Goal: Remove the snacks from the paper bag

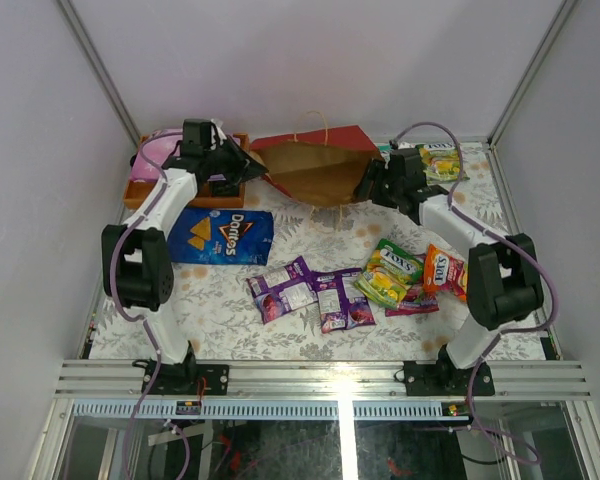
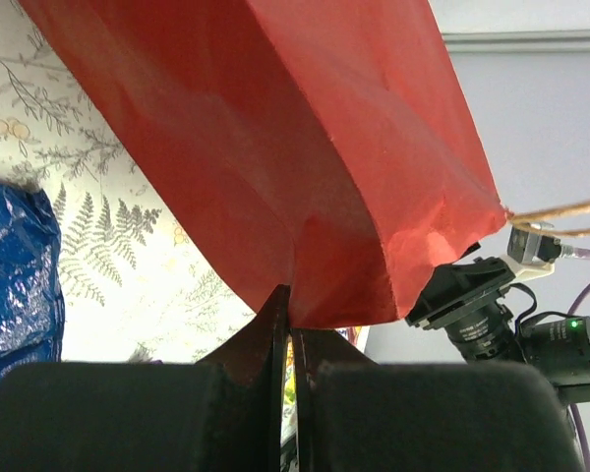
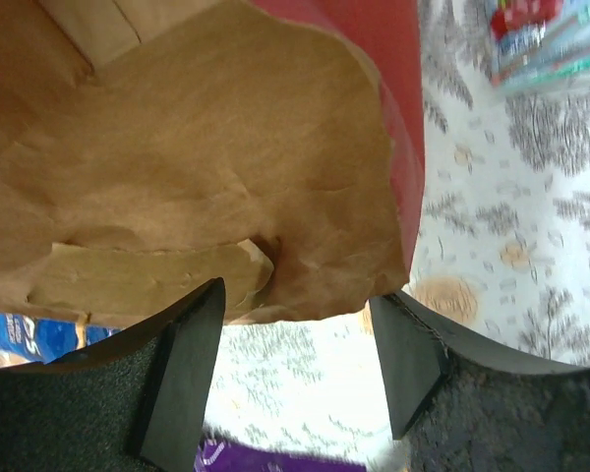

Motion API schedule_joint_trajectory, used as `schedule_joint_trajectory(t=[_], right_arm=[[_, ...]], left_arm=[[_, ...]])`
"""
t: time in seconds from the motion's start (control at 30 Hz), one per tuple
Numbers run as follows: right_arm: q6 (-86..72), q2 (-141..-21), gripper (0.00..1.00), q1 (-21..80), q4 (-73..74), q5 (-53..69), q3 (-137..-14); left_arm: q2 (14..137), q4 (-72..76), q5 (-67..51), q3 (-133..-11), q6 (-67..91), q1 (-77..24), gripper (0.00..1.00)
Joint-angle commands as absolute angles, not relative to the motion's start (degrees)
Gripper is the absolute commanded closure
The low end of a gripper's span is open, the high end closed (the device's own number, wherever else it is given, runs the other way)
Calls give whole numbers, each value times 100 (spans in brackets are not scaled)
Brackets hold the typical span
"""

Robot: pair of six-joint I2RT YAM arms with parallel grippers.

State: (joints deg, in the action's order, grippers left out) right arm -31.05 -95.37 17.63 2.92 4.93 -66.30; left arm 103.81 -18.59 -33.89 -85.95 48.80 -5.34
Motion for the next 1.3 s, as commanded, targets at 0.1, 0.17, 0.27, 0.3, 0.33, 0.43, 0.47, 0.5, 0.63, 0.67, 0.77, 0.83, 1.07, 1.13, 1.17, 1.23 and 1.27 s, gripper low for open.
schedule_joint_trajectory(t=[0.1,0.17,0.27,0.3,0.33,0.43,0.47,0.5,0.63,0.67,0.77,0.83,1.07,1.13,1.17,1.23,1.27], right_arm=[[-2794,-10324,30,1801,226,215,-8166],[-2725,-10510,30,1797,353,221,-8601],[-2597,-10849,28,1797,602,228,-9302],[-2541,-11017,27,1801,729,239,-9596],[-2494,-11251,26,1802,890,264,-9947],[-2257,-12206,22,1800,1740,394,-11633],[-2221,-12322,21,1802,1818,401,-11887],[-2171,-12447,19,1798,1877,376,-12145],[-1925,-12755,12,1801,1927,334,-12867],[-1842,-12809,10,1801,1925,352,-12988],[-1584,-12842,7,1797,1818,438,-13138],[-1501,-12731,5,1789,1546,543,-12997],[-1528,-12816,1,1633,1050,1036,-13280],[-1587,-12867,1,1560,672,1412,-13276],[-1663,-12907,1,1520,519,1566,-13324],[-1821,-12997,1,1435,343,1738,-13506],[-1868,-13025,0,1381,276,1755,-13589]], left_arm=[[10870,-1682,-3665,-9488,4885,-316,100],[11111,-1825,-3739,-9911,4829,-267,100],[11485,-2028,-3749,-10625,4778,-178,100],[11612,-2083,-3748,-10842,4773,-142,100],[11746,-2114,-3753,-11034,4787,-92,97],[12496,-2096,-3950,-12063,4935,69,69],[12636,-2059,-4006,-12237,4974,97,63],[12759,-2008,-4080,-12396,5013,118,59],[13077,-1407,-4299,-12593,5269,189,35],[13119,-1292,-4316,-12620,5319,201,25],[13271,-994,-4365,-12732,5381,252,0],[13325,-784,-4396,-12818,5399,266,0],[12942,-504,-3977,-13078,5014,367,0],[12686,-584,-3685,-13195,4705,394,0],[12568,-674,-3505,-13236,4510,403,0],[12312,-962,-3114,-13266,4059,406,0],[12190,-1143,-2884,-13263,3823,406,0]])
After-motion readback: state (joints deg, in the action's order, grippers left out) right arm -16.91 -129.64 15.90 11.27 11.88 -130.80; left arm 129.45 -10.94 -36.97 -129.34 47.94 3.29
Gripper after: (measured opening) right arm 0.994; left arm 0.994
